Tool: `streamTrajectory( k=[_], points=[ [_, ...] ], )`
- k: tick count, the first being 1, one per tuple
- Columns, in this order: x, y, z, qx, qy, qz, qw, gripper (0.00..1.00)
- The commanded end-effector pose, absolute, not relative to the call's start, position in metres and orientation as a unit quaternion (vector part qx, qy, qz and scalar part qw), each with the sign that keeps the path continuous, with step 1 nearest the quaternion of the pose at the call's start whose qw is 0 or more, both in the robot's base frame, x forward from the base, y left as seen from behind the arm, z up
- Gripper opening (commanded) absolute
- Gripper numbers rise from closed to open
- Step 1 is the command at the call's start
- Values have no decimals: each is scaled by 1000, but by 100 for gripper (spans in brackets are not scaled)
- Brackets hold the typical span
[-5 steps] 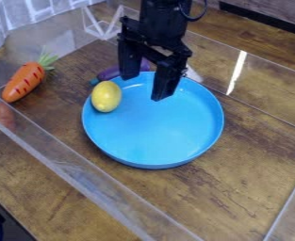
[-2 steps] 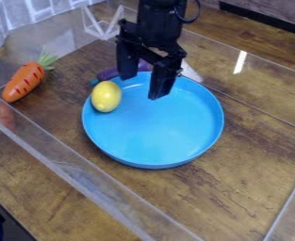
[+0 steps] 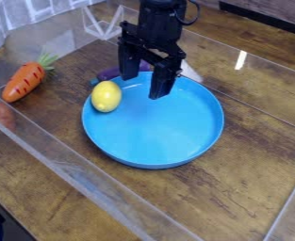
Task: Remove the purple eggplant from the blue tray and put it on the table
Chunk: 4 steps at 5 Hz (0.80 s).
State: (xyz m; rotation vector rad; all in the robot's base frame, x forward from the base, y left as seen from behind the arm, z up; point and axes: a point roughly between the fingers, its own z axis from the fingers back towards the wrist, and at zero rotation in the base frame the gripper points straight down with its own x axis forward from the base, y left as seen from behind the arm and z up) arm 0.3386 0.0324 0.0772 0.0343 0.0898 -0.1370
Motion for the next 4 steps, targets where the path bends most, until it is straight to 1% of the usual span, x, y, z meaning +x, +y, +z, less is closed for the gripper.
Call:
streamTrajectory(
  k=[1, 4],
  points=[
    [351, 42, 92, 22, 14, -60, 998, 100],
    [363, 53, 85, 25, 12, -60, 998, 100]
  ],
)
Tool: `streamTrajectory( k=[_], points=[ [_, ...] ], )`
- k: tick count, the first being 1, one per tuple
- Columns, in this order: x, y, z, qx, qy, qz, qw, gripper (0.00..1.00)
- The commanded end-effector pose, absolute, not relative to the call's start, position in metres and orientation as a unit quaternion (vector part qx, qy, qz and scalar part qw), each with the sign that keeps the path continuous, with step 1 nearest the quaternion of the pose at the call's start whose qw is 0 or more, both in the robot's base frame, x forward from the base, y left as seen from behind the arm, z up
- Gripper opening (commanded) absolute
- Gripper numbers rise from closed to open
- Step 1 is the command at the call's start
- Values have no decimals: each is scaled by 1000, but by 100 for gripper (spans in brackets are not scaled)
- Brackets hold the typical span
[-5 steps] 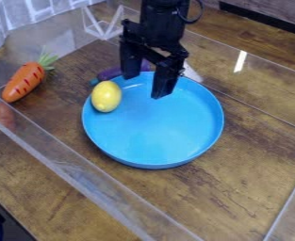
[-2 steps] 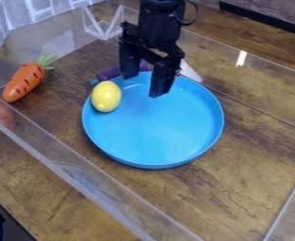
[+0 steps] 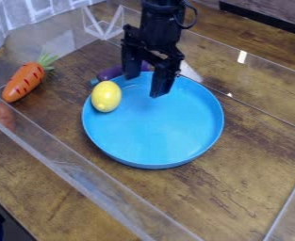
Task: Remove the purple eggplant from the blue tray and put it on the table
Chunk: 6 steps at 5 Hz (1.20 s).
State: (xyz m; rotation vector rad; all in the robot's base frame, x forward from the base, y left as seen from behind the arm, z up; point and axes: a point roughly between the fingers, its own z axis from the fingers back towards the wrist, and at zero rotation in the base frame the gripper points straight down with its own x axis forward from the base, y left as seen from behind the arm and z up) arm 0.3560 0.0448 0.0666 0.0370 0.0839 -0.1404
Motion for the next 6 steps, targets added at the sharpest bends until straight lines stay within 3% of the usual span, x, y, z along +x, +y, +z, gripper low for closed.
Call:
streamTrajectory(
  k=[1, 6],
  points=[
    [362, 62, 80, 29, 26, -84, 996, 100],
    [354, 114, 70, 65, 86, -230, 967, 100]
  ],
)
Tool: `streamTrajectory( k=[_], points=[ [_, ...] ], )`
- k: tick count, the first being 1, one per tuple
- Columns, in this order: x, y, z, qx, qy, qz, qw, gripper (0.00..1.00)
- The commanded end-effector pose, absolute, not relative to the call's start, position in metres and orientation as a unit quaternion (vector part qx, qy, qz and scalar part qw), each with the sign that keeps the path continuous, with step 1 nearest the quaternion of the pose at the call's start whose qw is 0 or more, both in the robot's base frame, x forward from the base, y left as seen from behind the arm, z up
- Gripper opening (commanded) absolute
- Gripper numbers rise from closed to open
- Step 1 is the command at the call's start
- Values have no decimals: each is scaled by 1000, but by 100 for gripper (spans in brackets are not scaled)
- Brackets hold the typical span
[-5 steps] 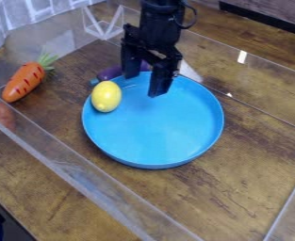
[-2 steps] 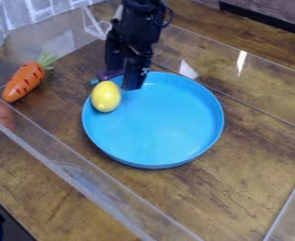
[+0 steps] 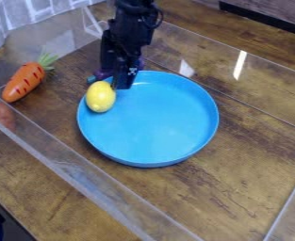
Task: Remove the purple eggplant from the blue tray and put it on the table
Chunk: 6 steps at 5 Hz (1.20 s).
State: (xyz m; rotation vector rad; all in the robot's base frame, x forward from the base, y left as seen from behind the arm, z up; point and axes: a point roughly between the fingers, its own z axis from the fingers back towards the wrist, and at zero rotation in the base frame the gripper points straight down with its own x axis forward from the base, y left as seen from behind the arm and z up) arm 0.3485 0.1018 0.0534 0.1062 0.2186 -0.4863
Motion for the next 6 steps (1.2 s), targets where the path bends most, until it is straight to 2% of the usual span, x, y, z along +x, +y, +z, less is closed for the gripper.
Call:
streamTrajectory(
  k=[1, 5, 6],
  points=[
    [353, 119, 65, 63, 90, -229, 967, 100],
    [349, 133, 37, 53, 106, -214, 970, 100],
    [351, 135, 36, 55, 107, -213, 970, 0]
  ],
)
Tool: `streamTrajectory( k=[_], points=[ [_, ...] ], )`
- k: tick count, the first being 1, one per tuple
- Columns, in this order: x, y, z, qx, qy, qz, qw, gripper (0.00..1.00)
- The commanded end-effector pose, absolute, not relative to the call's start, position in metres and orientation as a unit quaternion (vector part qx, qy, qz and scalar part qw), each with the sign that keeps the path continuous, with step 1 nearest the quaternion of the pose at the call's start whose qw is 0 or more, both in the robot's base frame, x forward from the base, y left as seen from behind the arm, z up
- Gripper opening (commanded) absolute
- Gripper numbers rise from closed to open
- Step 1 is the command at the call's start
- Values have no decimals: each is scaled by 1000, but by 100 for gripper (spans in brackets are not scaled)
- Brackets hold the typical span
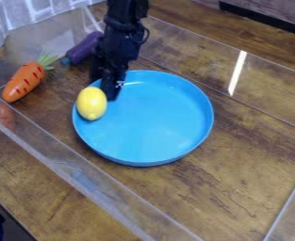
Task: Remove the purple eggplant from the blue tray and put it on the table
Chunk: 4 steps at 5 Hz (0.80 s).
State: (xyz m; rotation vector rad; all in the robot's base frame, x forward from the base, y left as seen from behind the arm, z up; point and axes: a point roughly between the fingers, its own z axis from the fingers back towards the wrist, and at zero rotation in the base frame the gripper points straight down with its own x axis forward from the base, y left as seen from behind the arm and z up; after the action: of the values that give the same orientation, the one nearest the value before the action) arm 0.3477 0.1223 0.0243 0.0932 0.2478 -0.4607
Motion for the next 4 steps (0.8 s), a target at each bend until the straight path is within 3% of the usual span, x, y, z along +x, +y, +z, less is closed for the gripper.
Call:
streamTrajectory(
  k=[1, 2, 3, 4],
  points=[
    [352, 137, 44, 58, 103, -213, 970, 0],
    [355, 136, 42, 55, 105, -216, 969, 0],
    [359, 136, 38, 52, 106, -219, 968, 100],
    [362, 136, 35, 50, 108, -222, 968, 100]
  ],
)
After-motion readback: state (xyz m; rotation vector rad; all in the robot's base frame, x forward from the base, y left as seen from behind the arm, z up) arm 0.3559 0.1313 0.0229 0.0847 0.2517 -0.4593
